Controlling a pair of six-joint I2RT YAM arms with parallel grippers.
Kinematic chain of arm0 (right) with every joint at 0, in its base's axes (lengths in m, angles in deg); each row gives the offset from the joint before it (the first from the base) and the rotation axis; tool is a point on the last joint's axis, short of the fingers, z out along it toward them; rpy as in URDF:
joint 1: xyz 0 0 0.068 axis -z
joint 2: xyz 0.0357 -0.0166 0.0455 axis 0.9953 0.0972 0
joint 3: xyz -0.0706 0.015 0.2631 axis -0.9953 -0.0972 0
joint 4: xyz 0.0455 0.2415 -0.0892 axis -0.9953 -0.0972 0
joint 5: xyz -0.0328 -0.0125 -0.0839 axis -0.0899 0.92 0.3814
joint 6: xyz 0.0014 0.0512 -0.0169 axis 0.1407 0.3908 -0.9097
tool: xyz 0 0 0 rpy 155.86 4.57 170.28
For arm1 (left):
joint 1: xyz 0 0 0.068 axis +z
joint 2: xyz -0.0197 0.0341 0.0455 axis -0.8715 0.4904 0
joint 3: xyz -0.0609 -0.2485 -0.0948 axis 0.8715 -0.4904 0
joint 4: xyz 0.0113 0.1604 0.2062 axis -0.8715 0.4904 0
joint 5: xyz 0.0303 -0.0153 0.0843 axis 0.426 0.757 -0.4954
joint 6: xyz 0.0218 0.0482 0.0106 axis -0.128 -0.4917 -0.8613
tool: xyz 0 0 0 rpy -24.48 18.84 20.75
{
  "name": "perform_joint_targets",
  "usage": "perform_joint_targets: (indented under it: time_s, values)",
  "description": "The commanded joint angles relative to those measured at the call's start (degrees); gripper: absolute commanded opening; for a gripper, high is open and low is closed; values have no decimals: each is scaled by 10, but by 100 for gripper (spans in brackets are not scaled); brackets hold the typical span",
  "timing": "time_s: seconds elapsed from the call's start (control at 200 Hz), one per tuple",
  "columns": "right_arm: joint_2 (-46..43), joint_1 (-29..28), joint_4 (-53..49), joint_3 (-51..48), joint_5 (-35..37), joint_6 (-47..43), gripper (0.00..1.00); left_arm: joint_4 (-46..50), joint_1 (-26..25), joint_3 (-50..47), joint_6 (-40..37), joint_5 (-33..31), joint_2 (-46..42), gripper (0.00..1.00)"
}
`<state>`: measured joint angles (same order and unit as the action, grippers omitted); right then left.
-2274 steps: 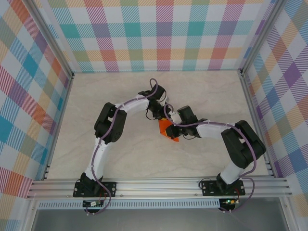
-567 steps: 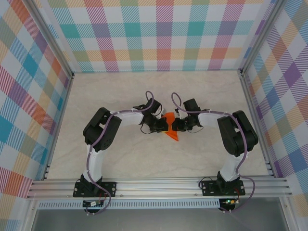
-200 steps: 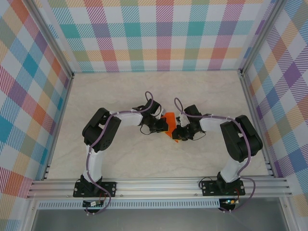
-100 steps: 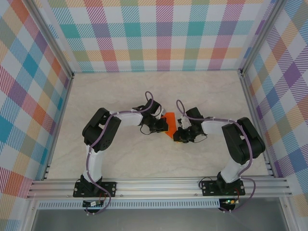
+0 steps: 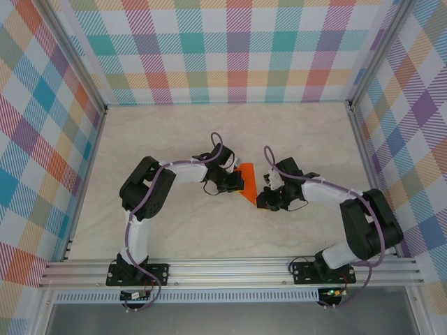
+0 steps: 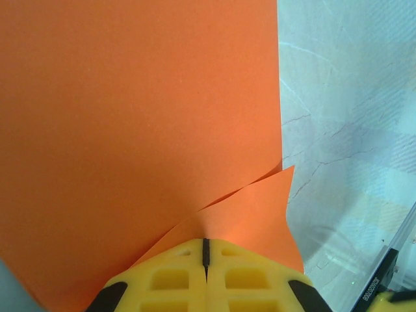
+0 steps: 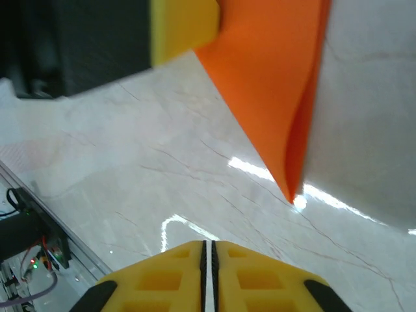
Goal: Fold a paper plane with a square sheet of paper (fold left side to right side)
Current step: Third fold the triangle at the center of the table.
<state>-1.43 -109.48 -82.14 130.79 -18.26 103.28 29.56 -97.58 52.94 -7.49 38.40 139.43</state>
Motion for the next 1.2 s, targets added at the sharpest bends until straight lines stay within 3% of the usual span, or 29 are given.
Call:
perform_joint_targets:
  time_s: [0.0,0.2,0.465,0.695,0.855,1.195]
  values:
    - [37,-14,1,31,1,33,7,45,4,-9,-11,-55,15,4]
    - [113,-24,17,62,44,70,3,41,3,-5,-7,-50,15,4]
    - [115,-24,29,19,100,110,2,48,3,4,-9,-51,12,4]
    - [121,-24,21,1,107,115,0,49,3,5,-11,-48,2,4]
    - [124,-24,4,-10,118,113,0,48,3,5,-2,-35,-38,10]
    - [127,-25,3,-8,116,109,0,47,-31,-20,5,-22,-92,7]
